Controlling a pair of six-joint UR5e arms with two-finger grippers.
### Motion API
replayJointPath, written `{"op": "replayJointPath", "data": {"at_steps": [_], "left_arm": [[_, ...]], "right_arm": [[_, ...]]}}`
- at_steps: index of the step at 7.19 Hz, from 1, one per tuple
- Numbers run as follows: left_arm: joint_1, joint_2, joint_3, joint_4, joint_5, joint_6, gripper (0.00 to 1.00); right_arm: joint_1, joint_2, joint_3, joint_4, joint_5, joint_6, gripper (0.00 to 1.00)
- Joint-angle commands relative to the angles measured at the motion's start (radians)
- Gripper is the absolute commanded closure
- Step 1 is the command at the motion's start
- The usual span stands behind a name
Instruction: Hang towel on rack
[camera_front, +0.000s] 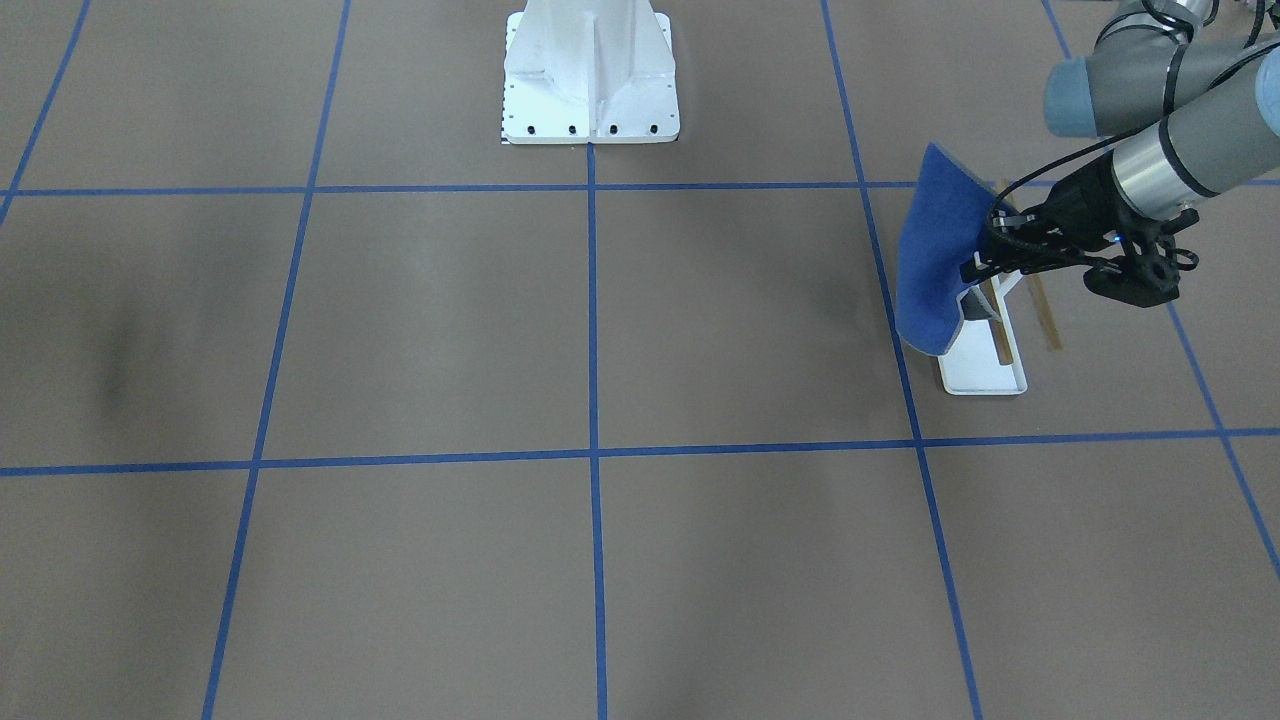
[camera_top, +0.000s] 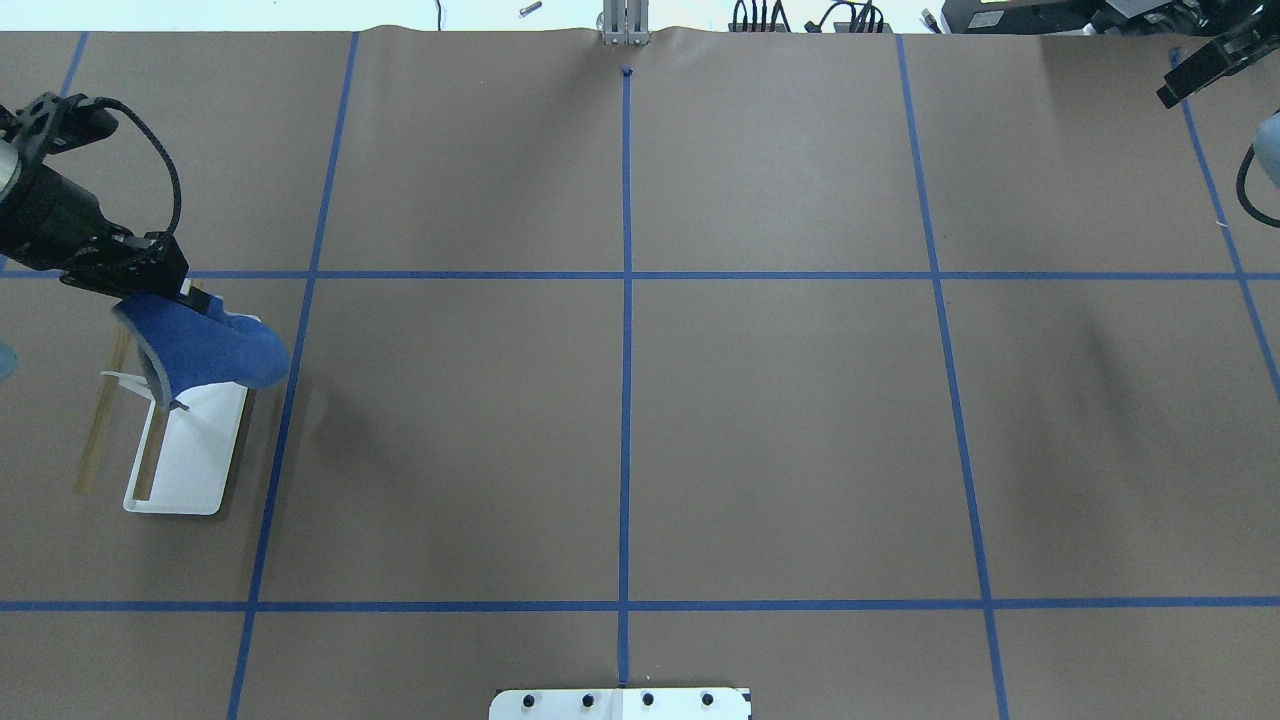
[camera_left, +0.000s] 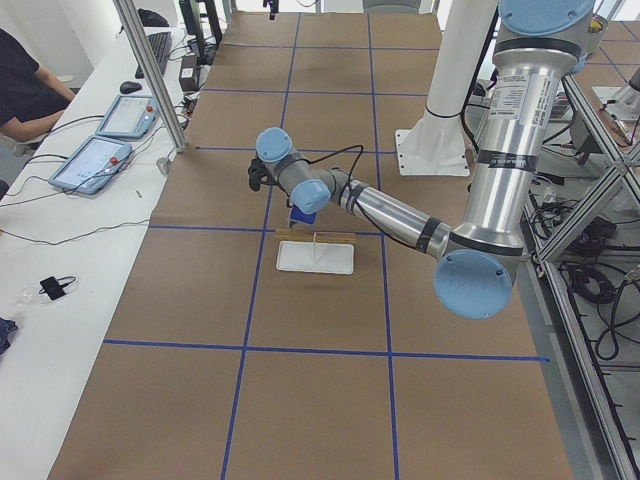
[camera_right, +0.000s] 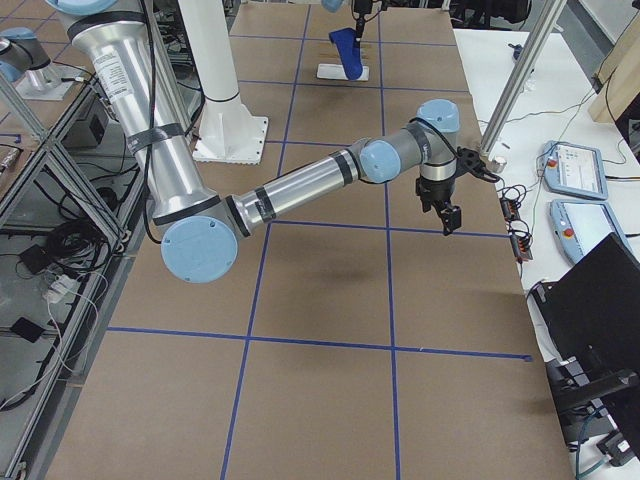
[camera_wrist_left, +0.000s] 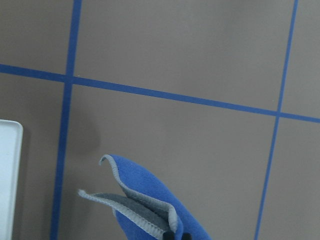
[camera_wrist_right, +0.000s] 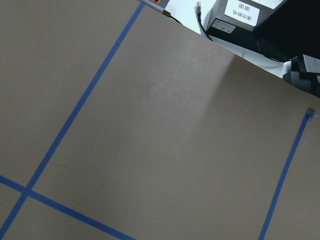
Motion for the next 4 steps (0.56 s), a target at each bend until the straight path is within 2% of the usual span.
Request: {"op": "replayJointPath", "data": {"at_steps": [1,4], "left_arm": [[-0.033,0.078,0.001,0.0,0.0,0.186,1.0],[-0.073,0.134,0.019,0.011,0.003,0.361,1.0]], "right_arm": [[0.009,0.005,-0.005,-0.035,0.004,-0.034,0.0],[0.01,-0.003,-0.005,-0.035,0.022,-0.032,0.0]]}}
